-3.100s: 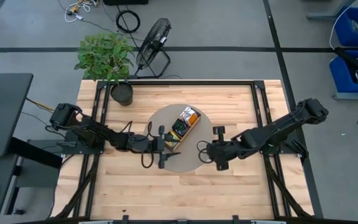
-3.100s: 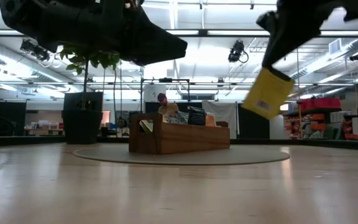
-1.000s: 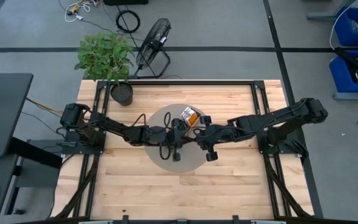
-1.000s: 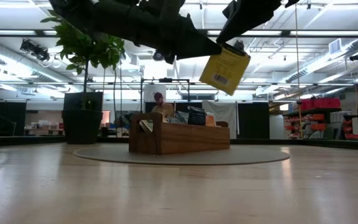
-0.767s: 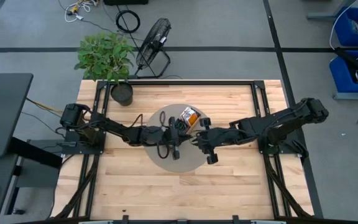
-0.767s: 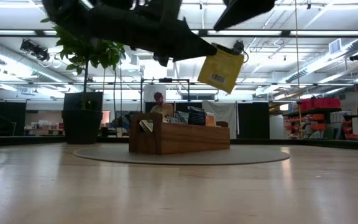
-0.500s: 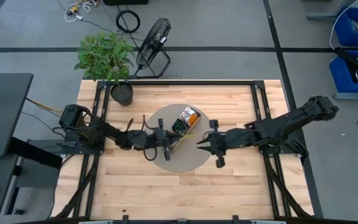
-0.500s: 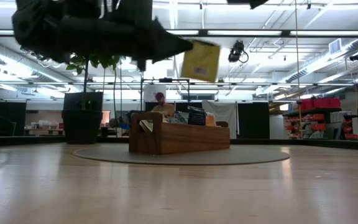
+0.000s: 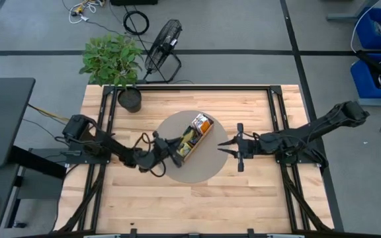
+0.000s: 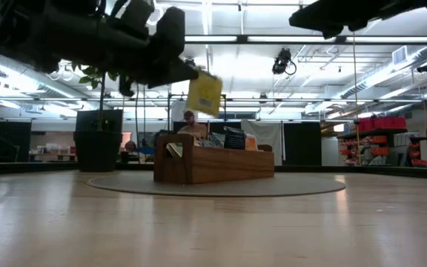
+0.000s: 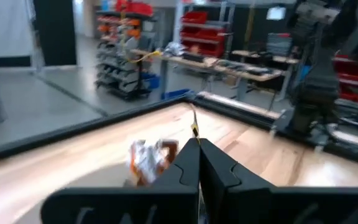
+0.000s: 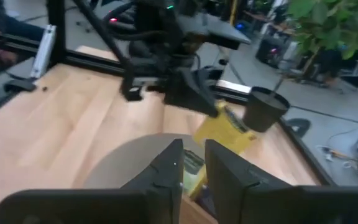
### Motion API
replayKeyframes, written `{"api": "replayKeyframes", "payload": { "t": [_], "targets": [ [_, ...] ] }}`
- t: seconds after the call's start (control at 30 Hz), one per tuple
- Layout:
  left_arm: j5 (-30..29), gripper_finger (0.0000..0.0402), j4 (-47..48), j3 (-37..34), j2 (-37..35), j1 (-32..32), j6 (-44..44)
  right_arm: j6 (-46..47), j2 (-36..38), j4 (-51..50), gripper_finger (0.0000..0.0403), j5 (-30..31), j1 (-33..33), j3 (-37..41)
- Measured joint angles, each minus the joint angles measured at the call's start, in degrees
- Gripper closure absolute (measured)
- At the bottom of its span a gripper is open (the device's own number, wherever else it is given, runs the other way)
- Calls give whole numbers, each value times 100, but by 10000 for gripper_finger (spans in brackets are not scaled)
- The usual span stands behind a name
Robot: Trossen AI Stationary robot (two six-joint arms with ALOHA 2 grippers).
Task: Pick & Place Tea
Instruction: Put the yellow tea bag into the left section of the wooden organizer
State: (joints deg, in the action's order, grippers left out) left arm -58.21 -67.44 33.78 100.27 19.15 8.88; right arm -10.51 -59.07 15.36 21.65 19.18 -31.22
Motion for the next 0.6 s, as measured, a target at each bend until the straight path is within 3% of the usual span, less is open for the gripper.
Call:
{"api": "replayKeyframes", "payload": {
  "t": [0.2, 0.43, 0.6],
  "targets": [
    [-470, 401, -250, -5, 688, 180, 616, -77, 28, 536, 327, 42, -2, 332],
    [-1283, 401, -1531, 0, 1453, 531, 399, -72, 28, 581, 327, 92, -11, 479],
    [-1641, 401, -1498, 86, 1533, 730, 484, -178, 28, 601, 327, 94, -39, 479]
  ]
}}
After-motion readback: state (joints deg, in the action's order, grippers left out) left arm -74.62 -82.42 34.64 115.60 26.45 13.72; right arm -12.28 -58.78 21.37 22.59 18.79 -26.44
